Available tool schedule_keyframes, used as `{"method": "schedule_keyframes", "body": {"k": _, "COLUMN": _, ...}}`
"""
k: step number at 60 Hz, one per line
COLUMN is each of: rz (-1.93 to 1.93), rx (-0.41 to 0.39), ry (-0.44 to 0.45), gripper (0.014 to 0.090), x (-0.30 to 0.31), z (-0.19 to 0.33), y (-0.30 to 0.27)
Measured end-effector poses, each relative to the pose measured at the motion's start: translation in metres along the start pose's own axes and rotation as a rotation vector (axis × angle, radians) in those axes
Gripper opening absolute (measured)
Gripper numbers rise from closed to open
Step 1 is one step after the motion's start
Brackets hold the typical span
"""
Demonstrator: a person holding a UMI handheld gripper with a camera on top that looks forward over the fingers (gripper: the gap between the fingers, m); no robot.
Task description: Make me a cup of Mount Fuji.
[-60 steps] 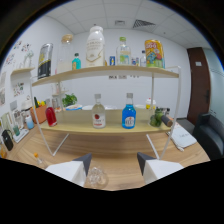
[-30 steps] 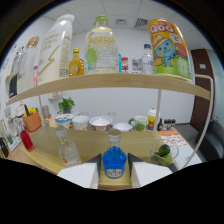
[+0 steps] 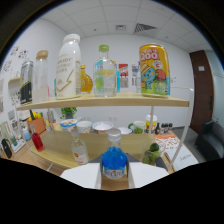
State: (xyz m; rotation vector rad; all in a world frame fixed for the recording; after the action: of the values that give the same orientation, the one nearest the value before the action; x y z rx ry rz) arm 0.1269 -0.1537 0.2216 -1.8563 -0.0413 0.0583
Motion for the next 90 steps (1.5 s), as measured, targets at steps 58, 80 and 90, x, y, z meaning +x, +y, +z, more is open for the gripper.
{"method": "schedule_keyframes", "body": {"k": 58, "rz": -1.431, "rx": -0.209, "ry": 0.185, "gripper": 0.0355, "x": -0.015, "z": -0.022, "y": 0.116}}
{"method": "schedule_keyframes", "body": {"k": 80, "rz": -1.914, "rx": -0.279, "ry": 0.196, "gripper": 0.0357, "x": -0.021, "z": -0.018, "y": 0.122}}
{"method": "schedule_keyframes", "body": {"k": 90, "rz": -1.844, "rx": -0.286, "ry": 0.194, "gripper": 0.0357, "x": -0.018, "z": -0.019, "y": 0.118}}
